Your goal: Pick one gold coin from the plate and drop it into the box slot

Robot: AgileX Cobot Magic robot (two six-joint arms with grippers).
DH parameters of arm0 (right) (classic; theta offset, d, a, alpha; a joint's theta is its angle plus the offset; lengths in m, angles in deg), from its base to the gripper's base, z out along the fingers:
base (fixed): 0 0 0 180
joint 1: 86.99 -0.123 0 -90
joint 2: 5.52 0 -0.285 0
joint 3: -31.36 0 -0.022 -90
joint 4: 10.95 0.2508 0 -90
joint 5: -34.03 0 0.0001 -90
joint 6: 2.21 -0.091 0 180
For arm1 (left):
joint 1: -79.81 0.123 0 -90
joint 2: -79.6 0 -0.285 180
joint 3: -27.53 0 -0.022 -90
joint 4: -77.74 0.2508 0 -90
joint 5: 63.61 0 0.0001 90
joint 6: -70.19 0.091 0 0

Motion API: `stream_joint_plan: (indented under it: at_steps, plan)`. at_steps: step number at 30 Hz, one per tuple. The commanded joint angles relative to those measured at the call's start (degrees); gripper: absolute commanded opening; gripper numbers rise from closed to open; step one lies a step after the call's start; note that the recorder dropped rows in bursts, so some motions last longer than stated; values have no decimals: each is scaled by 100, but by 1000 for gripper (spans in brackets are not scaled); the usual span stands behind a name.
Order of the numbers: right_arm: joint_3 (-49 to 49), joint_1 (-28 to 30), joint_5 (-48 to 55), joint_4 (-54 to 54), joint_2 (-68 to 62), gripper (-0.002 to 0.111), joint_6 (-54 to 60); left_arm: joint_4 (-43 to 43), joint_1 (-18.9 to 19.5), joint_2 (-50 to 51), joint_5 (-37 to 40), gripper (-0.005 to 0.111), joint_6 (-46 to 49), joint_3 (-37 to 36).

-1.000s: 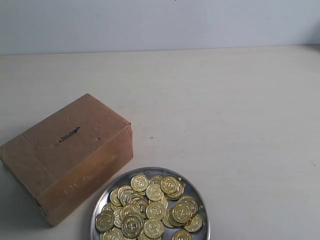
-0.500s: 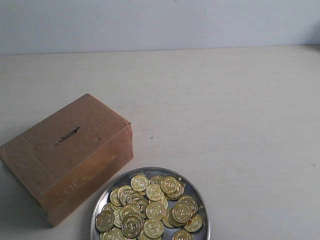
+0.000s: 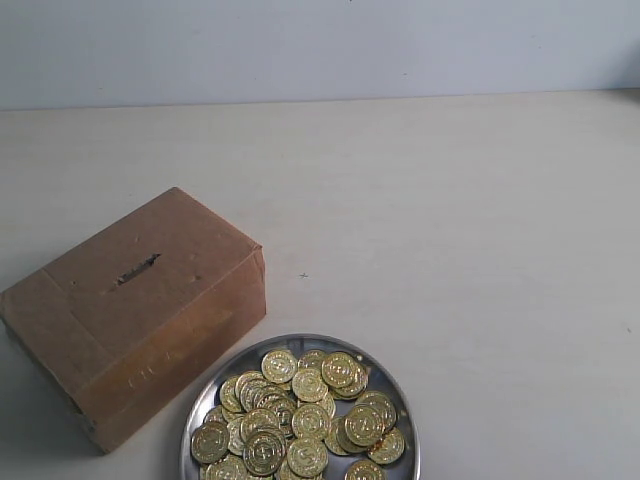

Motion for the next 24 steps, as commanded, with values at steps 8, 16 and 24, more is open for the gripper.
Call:
stream_joint_plan:
  at_steps: [8,16,24]
  plan:
    - [-26,-9,-10,2,33,0,-7,-49,-103,-26,-12,0,-30,-3]
    - [-26,-9,-10,2,33,0,-7,-49,-98,-26,-12,0,-30,-3]
    - [-26,-9,-10,2,33,0,-7,0,-98,-26,-12,0,-30,-3]
